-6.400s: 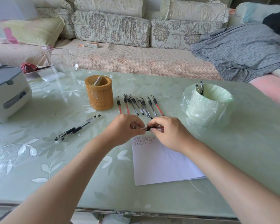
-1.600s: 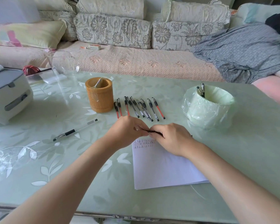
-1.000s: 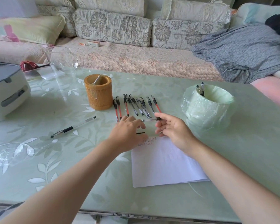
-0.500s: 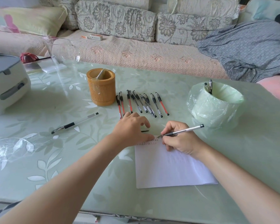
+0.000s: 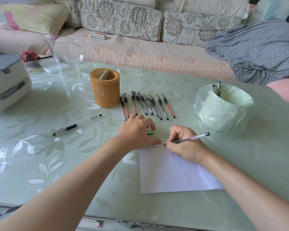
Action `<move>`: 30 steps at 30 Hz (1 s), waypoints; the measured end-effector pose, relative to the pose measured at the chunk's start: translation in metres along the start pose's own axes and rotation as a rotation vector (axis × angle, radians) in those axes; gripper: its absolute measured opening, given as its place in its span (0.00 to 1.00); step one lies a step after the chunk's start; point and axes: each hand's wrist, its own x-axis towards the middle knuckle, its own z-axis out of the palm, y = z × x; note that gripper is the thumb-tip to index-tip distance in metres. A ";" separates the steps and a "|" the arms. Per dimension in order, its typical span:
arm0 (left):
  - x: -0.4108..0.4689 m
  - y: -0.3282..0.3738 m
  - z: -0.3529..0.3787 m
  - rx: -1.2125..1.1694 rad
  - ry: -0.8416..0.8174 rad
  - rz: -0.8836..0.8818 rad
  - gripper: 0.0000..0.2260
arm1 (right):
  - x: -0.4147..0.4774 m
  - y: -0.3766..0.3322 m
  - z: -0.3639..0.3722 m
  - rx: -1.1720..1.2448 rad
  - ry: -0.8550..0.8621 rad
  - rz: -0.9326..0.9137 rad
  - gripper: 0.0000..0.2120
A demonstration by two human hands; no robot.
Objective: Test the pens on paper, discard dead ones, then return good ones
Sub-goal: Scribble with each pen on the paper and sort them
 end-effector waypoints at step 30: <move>0.000 -0.001 0.001 -0.028 0.003 -0.016 0.22 | -0.003 0.003 0.002 -0.142 0.000 -0.046 0.09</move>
